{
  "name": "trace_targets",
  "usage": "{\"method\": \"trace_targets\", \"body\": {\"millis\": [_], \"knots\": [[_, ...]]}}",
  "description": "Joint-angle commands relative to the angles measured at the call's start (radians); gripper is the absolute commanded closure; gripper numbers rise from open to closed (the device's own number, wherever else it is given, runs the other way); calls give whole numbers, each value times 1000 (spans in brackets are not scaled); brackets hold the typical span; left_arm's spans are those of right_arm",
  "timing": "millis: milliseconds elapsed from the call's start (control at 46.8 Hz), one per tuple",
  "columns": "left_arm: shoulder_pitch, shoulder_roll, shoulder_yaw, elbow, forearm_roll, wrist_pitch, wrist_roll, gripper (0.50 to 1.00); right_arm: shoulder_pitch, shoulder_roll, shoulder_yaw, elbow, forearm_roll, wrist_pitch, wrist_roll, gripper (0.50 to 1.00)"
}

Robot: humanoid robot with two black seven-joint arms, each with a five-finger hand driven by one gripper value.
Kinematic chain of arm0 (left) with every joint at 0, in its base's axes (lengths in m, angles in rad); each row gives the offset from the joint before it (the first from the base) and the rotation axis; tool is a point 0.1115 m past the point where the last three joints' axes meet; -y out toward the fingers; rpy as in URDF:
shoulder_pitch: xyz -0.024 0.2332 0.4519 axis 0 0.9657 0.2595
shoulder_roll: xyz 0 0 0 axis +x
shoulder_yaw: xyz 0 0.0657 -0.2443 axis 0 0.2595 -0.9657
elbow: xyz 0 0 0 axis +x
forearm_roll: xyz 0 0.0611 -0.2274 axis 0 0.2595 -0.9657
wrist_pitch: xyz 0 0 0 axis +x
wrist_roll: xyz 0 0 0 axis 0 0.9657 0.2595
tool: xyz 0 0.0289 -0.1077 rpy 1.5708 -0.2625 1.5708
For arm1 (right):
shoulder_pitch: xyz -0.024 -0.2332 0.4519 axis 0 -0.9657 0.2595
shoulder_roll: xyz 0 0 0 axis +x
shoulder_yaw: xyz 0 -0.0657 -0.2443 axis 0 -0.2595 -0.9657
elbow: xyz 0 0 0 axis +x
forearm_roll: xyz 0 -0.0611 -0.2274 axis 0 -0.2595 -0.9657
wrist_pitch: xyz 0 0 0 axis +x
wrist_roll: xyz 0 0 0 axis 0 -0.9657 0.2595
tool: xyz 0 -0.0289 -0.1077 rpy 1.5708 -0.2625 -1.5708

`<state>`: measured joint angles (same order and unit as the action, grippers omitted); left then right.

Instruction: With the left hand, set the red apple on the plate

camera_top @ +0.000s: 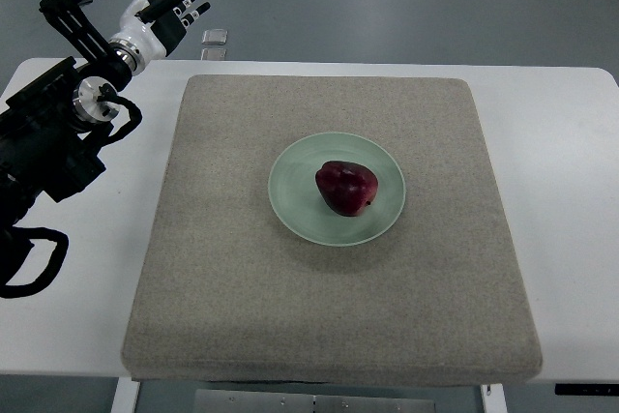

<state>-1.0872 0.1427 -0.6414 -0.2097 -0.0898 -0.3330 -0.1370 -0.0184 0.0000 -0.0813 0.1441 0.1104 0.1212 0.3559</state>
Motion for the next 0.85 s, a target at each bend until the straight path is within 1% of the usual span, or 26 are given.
{"method": "trace_targets", "body": {"millis": [0,85,235,491,833], "knots": [[1,-2,0,0,-1,0,-9,501,0,0,0,0,0,0,0,536],[1,-2,-1,0,-1,0,-15,501,0,0,2,2,2,8,0,536],[1,-2,-1,0,-1,0,-16,501,2,0,-6,55,-2,44,0,536],[3,-2,0,0,-1,0,-16,501,-2,0,-6,54,0,31,0,536],[3,-2,-1,0,-1,0,-16,501,-2,0,0,51,8,31,0,536]]}}
